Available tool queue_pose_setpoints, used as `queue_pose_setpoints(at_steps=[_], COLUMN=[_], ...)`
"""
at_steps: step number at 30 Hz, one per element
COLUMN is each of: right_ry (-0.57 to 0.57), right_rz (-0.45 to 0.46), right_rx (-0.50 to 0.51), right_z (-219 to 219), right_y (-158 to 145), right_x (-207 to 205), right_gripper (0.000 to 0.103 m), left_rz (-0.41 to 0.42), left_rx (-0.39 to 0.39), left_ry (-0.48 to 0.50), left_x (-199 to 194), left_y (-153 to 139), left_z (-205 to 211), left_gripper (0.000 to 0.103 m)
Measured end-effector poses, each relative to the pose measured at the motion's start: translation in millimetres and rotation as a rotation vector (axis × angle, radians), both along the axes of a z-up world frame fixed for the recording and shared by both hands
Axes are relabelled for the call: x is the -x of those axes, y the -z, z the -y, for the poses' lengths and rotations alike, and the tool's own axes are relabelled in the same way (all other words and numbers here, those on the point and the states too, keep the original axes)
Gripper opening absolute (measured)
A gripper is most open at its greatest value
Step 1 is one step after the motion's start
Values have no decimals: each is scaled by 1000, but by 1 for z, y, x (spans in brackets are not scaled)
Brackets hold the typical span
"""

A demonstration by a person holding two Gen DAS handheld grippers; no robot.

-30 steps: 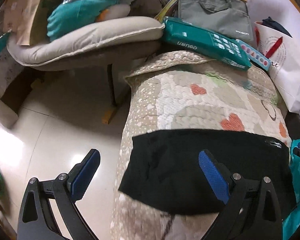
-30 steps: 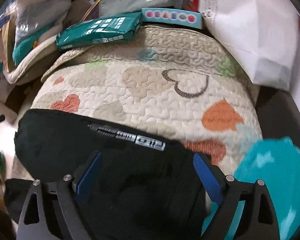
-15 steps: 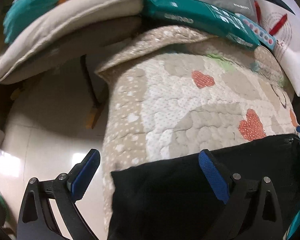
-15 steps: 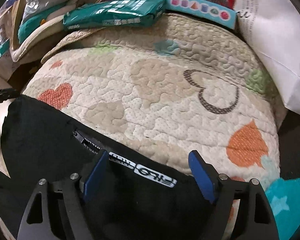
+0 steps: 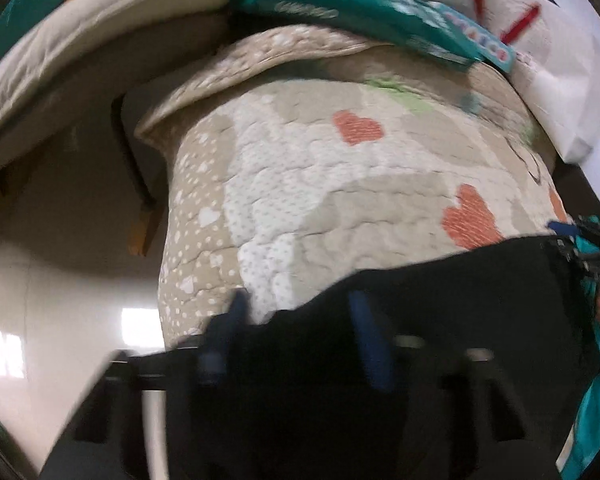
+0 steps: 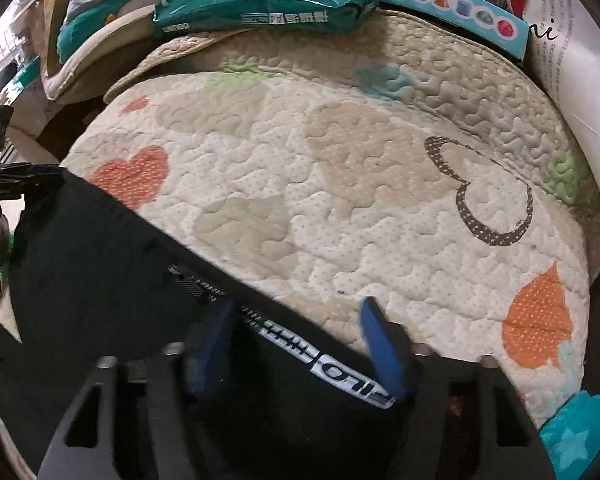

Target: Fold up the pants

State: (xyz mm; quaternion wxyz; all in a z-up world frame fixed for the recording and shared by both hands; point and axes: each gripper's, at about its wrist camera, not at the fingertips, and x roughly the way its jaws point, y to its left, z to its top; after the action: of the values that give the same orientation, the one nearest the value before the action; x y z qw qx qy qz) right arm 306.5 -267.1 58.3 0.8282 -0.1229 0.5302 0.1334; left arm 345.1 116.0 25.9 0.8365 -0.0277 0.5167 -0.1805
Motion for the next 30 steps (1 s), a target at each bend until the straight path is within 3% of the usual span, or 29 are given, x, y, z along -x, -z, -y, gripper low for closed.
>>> queue_pose_setpoints(at_steps=[2,5,10,13,15,16,17,20,21,23,30], right_ry=[27,81,92,77,50,37,20,-32,-47,-86,-215], right_rz=[0,0,22,48,25,36,62,54,33,-20,-122], right_rx=[-25,-98,-66,20,42,64,86,121,124,145,123], right_z=[7,19,13,9,8,7,7,6,7,9,6], right_y=[-5,-17,-31,-35,-35,-35,-36,-31,-26,-12,11], right_x=[3,8,25,33,32,33,34,26,20,7,-20], right_gripper=[33,5,2,5,34,74,88,86,81,57,55], left_rz=[15,73,129,152,168,176,181,199,202,210,198], left_rx=[-21,-84,-104,-104,-110,-114,-118,-133,-136,-144,-145], left_ry=[38,29,-9,-15,-17,-18,-19,-19,-20,-20,-33], left_x=[6,15,32,43,50,53,54,58,57,57,52], left_y=[-8,-20,-40,-53,-61,-66,-68,-73,-72,-71,-57], left_z=[8,17,23,22,20,19,20,20,21,23,20], left_gripper=[13,13,12,12,12,12,12,12,12,12,13])
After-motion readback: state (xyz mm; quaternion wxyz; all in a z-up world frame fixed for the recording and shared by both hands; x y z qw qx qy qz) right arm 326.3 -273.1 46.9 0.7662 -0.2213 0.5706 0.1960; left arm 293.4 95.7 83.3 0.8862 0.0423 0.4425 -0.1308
